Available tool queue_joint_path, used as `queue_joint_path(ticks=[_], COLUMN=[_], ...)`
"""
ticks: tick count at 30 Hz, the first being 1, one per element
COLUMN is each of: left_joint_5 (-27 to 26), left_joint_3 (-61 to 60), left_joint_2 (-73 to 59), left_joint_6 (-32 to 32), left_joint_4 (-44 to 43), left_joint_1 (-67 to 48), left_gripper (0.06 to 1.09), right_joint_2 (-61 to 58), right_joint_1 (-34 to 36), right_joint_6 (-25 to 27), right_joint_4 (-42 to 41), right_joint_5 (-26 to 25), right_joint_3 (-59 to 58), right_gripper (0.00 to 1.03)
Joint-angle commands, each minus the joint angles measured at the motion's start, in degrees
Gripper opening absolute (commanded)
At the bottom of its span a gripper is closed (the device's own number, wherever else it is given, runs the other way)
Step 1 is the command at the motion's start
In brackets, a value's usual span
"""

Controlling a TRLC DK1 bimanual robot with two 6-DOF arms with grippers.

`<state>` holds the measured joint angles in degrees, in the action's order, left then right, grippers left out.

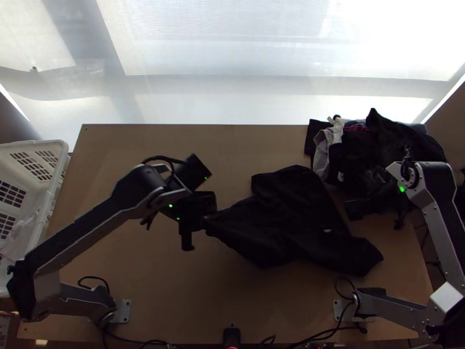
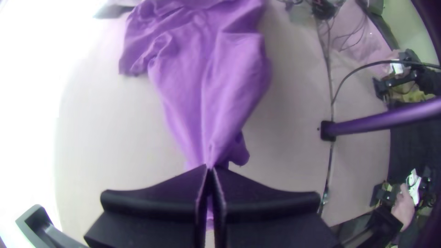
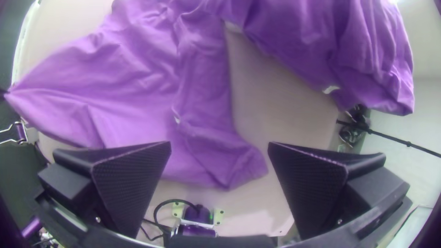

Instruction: Fold the t-shirt

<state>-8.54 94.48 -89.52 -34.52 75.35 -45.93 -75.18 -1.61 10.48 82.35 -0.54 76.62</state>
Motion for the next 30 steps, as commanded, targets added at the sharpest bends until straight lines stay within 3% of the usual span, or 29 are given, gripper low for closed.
queue_joint_path(ticks=[1,8,11,14,15,16,18,20,25,30], left_joint_5=[0.2,1.3,1.3,1.4,1.4,1.4,1.3,1.4,1.4,1.3], left_joint_3=[-2.7,-5.2,-7.1,-6.8,-6.4,-6.7,-8.7,-10.2,-8.5,-5.7], left_joint_2=[7.5,12.0,10.3,5.8,4.5,3.8,3.5,3.6,3.4,7.1], left_joint_6=[-10.3,-22.7,-28.5,-28.4,-26.8,-25.6,-23.7,-21.1,-15.6,-13.1], left_joint_4=[7.8,8.2,4.6,1.5,1.1,0.8,-0.9,-3.2,-4.4,4.2], left_joint_1=[18.0,31.8,40.7,46.0,46.3,46.3,45.6,44.4,43.4,38.0], left_gripper=[0.1,0.1,0.1,0.11,0.15,0.32,0.75,1.06,1.05,1.04], right_joint_2=[-1.9,-2.8,-3.1,-3.6,-4.3,-4.8,-5.9,-6.6,-10.1,-13.7], right_joint_1=[-5.9,-6.3,-7.9,-9.6,-10.1,-10.8,-14.0,-19.2,-32.0,-40.4], right_joint_6=[-2.6,-3.2,-3.5,-3.6,-3.6,-3.6,-3.6,-3.6,-3.6,-4.0], right_joint_4=[-0.3,-0.5,-0.9,-1.5,-1.6,-1.8,-2.0,-2.1,-2.2,-3.1], right_joint_5=[0.0,0.0,0.1,2.2,3.8,5.3,8.0,9.0,9.0,9.1], right_joint_3=[-1.5,-0.9,-1.8,-2.5,-2.8,-3.1,-3.1,-3.0,-0.8,-0.9], right_gripper=[0.98,0.98,0.98,0.98,0.98,0.98,0.98,0.98,0.98,0.98])
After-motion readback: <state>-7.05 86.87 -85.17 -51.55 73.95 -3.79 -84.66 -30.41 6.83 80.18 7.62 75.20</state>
